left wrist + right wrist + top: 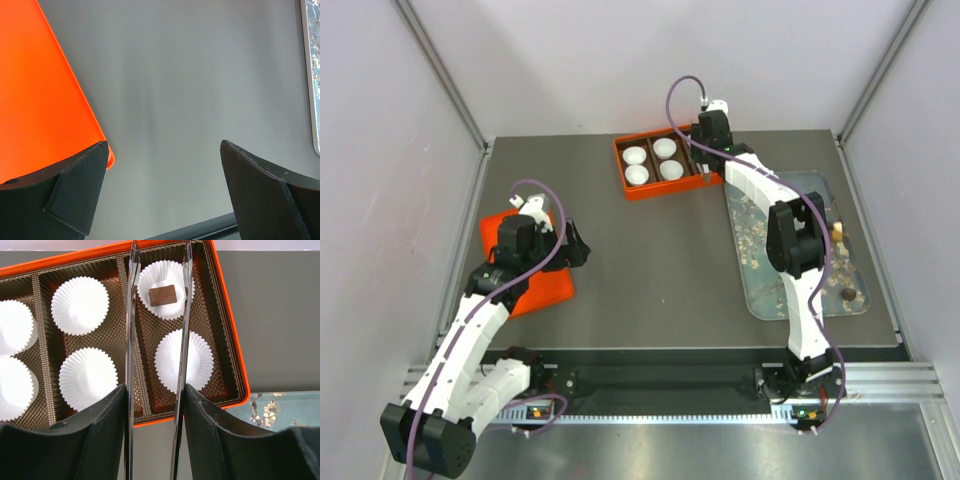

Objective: Pack the chocolate

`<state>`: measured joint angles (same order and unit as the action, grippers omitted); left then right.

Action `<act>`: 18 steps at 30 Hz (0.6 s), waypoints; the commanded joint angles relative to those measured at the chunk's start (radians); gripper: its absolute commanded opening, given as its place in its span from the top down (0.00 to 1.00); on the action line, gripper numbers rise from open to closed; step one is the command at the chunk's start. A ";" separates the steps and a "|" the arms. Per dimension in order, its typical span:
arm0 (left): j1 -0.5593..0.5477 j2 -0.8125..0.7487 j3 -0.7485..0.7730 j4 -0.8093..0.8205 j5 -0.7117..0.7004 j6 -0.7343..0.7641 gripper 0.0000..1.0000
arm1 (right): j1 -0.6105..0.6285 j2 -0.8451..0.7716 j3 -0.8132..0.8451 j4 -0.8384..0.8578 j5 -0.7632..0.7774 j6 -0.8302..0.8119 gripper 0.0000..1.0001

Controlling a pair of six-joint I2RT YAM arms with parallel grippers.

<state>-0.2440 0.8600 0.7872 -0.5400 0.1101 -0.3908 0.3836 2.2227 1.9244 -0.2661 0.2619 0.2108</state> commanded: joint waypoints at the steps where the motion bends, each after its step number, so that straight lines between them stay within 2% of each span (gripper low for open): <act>1: -0.003 -0.006 0.004 0.017 -0.013 0.009 0.02 | 0.000 0.015 0.059 0.050 0.022 -0.010 0.53; 8: -0.005 -0.012 0.004 0.020 -0.012 0.009 0.02 | 0.000 -0.053 0.061 0.028 0.011 -0.024 0.54; 12: -0.003 -0.010 0.001 0.015 -0.009 0.007 0.02 | -0.002 -0.177 0.006 0.016 0.020 -0.025 0.55; 18: -0.003 -0.021 -0.003 0.020 0.002 0.007 0.02 | -0.002 -0.387 -0.129 -0.113 0.063 0.015 0.55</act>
<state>-0.2440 0.8593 0.7872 -0.5396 0.1074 -0.3908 0.3832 2.0296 1.8290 -0.3450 0.2821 0.2058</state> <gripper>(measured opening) 0.982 0.454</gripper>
